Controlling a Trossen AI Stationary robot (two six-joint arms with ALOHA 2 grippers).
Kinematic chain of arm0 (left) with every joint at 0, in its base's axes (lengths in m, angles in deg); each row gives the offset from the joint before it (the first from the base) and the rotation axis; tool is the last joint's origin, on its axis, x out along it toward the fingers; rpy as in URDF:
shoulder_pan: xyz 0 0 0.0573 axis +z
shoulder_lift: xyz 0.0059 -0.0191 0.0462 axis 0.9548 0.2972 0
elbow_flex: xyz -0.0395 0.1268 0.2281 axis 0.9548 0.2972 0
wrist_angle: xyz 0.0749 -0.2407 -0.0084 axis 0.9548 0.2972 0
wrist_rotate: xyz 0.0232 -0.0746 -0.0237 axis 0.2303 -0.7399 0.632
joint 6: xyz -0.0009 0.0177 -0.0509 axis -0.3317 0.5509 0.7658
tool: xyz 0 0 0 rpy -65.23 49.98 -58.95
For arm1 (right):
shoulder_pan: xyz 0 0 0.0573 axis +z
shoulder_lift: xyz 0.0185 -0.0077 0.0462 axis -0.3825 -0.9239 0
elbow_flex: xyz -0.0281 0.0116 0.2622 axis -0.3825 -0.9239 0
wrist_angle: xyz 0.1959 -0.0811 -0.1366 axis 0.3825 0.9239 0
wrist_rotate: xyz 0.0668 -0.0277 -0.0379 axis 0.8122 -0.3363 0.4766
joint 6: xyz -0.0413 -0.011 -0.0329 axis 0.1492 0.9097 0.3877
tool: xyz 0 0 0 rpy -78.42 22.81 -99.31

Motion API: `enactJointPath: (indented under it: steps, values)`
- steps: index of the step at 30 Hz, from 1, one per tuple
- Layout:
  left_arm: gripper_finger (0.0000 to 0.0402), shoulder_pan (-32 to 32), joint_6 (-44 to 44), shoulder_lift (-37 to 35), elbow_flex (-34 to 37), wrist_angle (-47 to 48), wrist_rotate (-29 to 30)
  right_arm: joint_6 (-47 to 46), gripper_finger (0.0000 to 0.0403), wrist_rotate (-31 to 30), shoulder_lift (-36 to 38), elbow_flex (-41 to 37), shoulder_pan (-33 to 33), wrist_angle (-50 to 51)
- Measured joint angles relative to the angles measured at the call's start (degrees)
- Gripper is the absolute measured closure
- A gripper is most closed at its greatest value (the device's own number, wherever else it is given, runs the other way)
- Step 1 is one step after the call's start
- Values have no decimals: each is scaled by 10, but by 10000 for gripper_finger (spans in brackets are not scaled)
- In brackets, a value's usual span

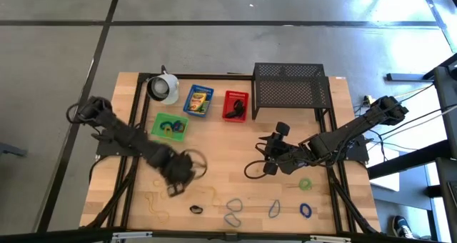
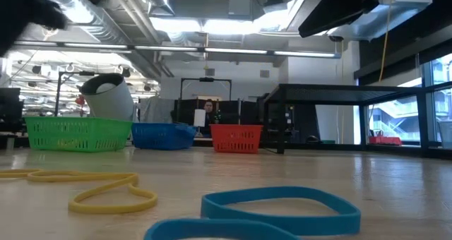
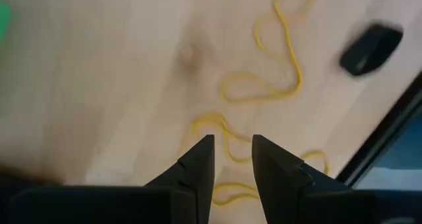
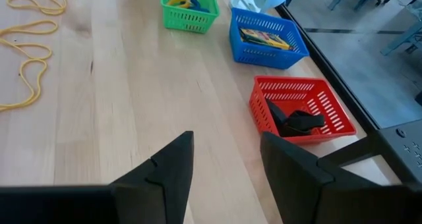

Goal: Pick & Place Office Desk Supplies
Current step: Put the yellow rubber band into the red bin

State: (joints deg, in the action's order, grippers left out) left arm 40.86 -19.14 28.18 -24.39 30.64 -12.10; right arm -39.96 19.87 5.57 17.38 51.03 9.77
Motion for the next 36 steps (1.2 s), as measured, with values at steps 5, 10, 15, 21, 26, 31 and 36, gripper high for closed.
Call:
enactJointPath:
  steps: [5, 10, 15, 21, 26, 31, 36]
  values:
    - [306, -104, 82, 4, 0, 0, 118, 24, 225, -1, 0, 0, -1, -7]
    - [306, -167, 153, 29, 0, -2, 186, 56, 225, -2, 0, 0, -12, -22]
    - [305, -191, 191, 65, 1, -2, 186, 63, 225, -2, 0, 0, -30, -24]
    - [283, -195, 243, 112, 1, -2, 186, 61, 225, -2, 0, 0, -50, -24]
    - [268, -194, 255, 143, 1, -3, 178, 60, 225, 0, 0, 0, -59, -24]
    - [267, -189, 308, 161, 10, -2, 134, 59, 225, 0, 0, 0, -65, -24]
    - [267, -164, 339, 162, 46, -31, 74, 59, 225, 2, 0, 0, -72, -33]
